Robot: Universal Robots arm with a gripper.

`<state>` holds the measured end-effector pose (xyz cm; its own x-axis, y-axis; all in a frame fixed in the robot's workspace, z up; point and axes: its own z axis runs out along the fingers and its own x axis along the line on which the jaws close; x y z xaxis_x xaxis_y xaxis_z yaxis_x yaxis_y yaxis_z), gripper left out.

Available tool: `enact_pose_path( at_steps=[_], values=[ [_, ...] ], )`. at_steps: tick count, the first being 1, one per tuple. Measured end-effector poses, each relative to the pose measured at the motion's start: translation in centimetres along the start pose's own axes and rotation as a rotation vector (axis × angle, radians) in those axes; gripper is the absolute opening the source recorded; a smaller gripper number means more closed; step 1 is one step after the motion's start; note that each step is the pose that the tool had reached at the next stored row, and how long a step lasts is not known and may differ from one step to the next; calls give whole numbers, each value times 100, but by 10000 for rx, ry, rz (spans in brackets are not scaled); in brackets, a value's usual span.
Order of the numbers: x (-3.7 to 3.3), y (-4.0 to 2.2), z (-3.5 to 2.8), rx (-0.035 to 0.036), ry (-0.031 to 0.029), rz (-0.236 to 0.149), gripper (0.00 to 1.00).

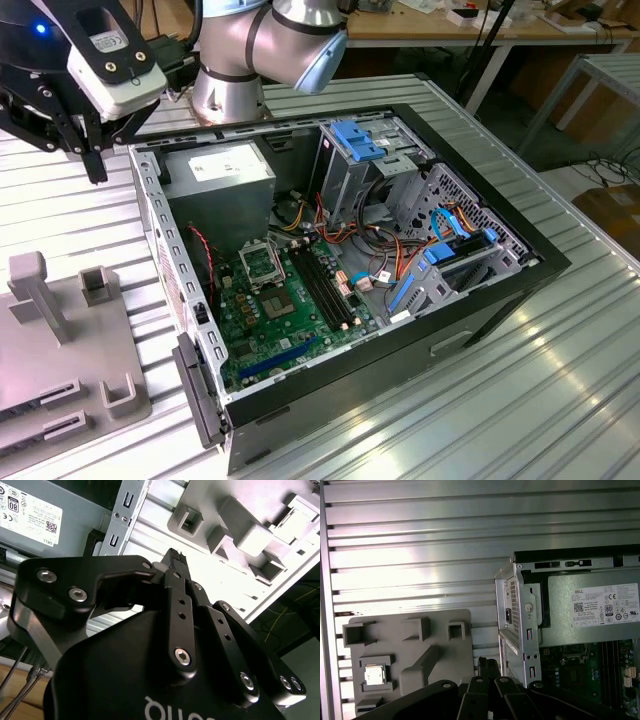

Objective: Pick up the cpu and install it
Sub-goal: 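Reach for the cpu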

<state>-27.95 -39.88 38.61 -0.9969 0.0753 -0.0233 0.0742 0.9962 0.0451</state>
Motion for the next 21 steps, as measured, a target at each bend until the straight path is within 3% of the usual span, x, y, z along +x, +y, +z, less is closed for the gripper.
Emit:
enact_pose_path(
  at_steps=[21],
  values=[
    [-111,9,-8,0,0,0,11]
  ],
)
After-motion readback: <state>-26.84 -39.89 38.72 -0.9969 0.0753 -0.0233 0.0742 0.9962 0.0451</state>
